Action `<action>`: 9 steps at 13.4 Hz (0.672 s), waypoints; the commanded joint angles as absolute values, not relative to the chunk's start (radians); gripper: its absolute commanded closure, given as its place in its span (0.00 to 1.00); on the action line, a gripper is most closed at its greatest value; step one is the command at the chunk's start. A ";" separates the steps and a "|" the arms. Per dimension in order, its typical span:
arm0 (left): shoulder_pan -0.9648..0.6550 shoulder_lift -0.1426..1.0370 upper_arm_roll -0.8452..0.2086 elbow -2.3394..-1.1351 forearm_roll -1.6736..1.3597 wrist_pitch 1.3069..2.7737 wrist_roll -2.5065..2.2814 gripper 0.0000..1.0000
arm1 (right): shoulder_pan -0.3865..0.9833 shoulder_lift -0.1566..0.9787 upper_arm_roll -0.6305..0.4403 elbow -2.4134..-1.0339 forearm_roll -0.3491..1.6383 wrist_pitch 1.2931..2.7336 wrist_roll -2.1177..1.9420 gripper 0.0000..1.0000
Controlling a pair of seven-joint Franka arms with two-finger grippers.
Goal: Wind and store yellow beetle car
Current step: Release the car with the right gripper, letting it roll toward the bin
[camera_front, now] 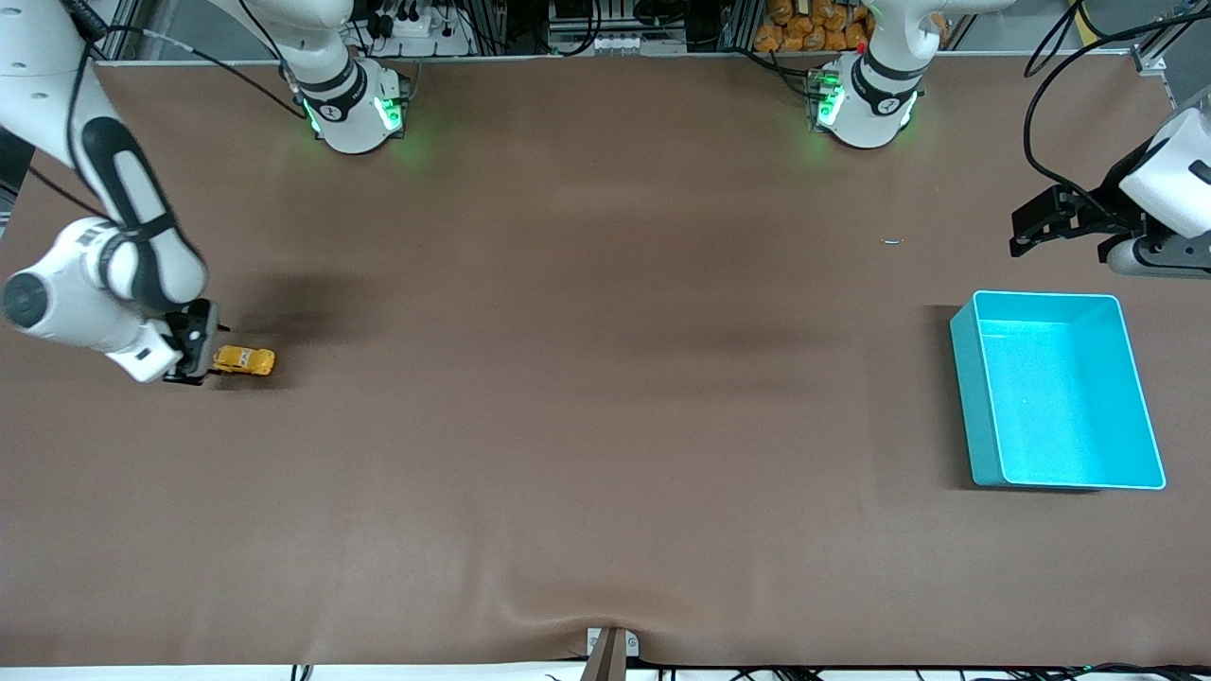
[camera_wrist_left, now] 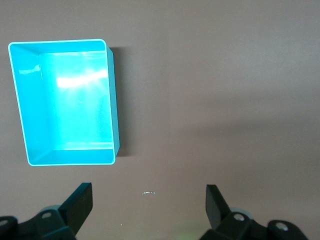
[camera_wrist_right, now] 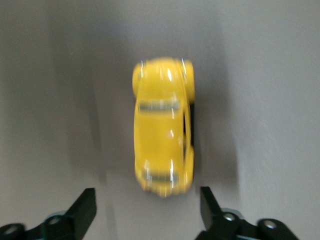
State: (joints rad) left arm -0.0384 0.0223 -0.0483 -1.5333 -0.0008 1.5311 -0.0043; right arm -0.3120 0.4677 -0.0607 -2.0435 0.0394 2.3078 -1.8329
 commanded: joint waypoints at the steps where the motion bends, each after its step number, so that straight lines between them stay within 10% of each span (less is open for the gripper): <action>1: -0.028 0.009 -0.051 -1.540 -0.025 1.534 0.002 0.00 | -0.362 0.485 -0.048 -1.927 0.069 2.165 -1.851 0.00; 9: -0.028 0.009 -0.051 -1.540 -0.025 1.534 0.002 0.00 | -0.361 0.485 -0.048 -1.855 0.069 2.082 -1.850 0.00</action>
